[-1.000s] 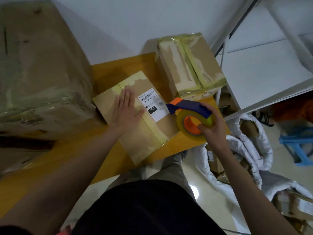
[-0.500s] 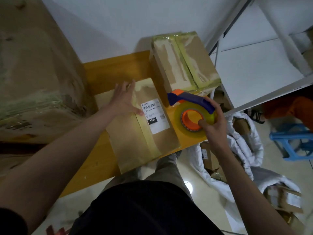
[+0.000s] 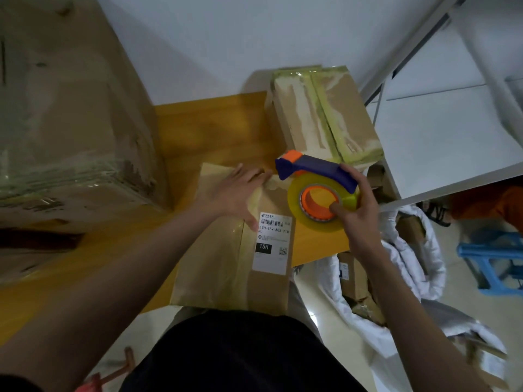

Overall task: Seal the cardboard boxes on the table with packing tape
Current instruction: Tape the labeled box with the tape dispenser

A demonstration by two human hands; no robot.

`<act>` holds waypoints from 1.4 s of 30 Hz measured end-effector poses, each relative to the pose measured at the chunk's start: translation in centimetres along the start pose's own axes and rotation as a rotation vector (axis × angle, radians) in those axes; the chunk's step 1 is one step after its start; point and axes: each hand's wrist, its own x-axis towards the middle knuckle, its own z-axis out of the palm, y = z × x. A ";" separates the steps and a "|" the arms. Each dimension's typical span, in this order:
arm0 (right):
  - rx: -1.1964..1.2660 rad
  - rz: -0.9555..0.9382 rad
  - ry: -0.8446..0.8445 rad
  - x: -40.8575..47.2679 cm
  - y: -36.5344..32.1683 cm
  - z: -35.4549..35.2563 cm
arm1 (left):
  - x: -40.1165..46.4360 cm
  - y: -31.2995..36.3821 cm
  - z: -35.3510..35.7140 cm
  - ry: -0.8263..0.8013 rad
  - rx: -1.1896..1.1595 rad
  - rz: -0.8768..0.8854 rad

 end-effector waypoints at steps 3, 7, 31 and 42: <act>0.004 -0.034 -0.027 0.6 -0.3 0.2 | -0.4 -0.2 0.5 0.059 -0.225 -0.045; -0.018 -0.079 -0.069 1.1 -0.9 0.3 | -1.6 1.4 -1.8 0.378 -0.940 -0.322; -0.153 -0.305 -0.167 0.0 -3.4 2.9 | -5.7 2.9 -7.1 0.319 -1.533 -0.631; -0.163 -0.342 -0.172 0.6 -4.0 3.3 | -5.9 2.5 -7.8 0.327 -1.596 -0.755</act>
